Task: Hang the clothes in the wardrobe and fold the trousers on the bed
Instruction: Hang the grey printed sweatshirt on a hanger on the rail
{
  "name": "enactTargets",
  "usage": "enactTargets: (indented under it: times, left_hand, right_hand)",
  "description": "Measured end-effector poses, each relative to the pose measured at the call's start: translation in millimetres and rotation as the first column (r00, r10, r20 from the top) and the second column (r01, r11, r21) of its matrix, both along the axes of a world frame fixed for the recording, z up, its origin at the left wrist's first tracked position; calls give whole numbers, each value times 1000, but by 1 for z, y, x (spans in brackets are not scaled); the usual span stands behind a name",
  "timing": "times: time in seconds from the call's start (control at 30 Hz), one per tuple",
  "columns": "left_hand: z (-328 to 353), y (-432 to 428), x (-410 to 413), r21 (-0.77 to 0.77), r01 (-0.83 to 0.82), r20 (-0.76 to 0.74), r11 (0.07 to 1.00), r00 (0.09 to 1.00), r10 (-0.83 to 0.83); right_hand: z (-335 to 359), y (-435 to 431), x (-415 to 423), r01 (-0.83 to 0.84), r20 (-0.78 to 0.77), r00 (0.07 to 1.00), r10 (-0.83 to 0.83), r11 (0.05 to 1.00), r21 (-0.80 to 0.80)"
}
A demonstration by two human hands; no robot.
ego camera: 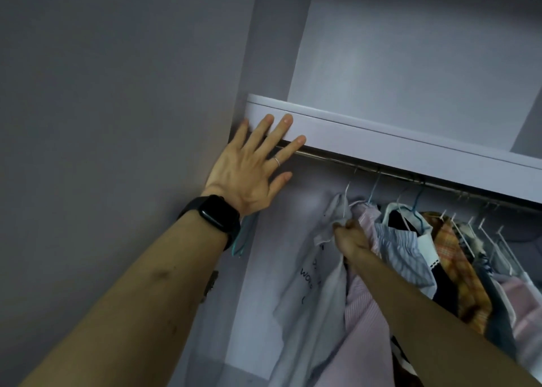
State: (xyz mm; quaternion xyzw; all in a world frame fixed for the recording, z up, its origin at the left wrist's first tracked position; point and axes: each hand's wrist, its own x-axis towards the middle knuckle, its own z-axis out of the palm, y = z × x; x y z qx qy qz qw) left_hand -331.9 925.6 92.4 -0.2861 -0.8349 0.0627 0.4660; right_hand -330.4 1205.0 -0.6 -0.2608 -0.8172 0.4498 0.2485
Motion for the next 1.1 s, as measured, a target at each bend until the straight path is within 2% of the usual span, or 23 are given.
enactTargets:
  times: [0.1, 0.3, 0.4, 0.43, 0.5, 0.63, 0.73, 0.8, 0.93, 1.1]
  left_hand:
    - [-6, 0, 2, 1, -5, 30, 1000, 1000, 5]
    - [-10, -1, 0, 5, 26, 112, 1000, 993, -27]
    - [-6, -5, 3, 14, 44, 193, 999, 980, -45]
    - [-1, -6, 7, 30, 49, 236, 998, 970, -54]
    - [0, -6, 18, 102, 31, 349, 994, 935, -65]
    - [-12, 0, 62, 263, -43, 624, 964, 770, -136]
    - [-27, 15, 106, 411, -6, 656, 911, 697, -291]
    - [-41, 32, 141, 508, -9, 669, 861, 633, -389]
    - [-84, 87, 220, 557, 45, 759, 829, 379, -530]
    - [-140, 139, 293, 543, 154, 813, 825, 147, -563]
  right_hand:
    - [-11, -1, 8, -19, 86, 996, 12, 997, 72]
    - [-3, -19, 36, -135, 287, 948, 137, 990, -27]
    - [9, -31, 71, -159, 414, 905, 101, 981, 109]
    - [15, -33, 86, -146, 383, 919, 87, 981, 126]
    - [26, -39, 117, -147, 267, 955, 128, 988, 54]
    - [48, -39, 199, -149, 91, 983, 158, 983, -105]
    - [57, -31, 270, -152, -67, 987, 148, 987, -59]
    - [56, -29, 320, -104, -113, 989, 99, 994, -43]
    - [20, -26, 416, 27, -69, 997, -34, 994, -107]
    - [-30, -21, 482, 179, 73, 982, -174, 982, -67]
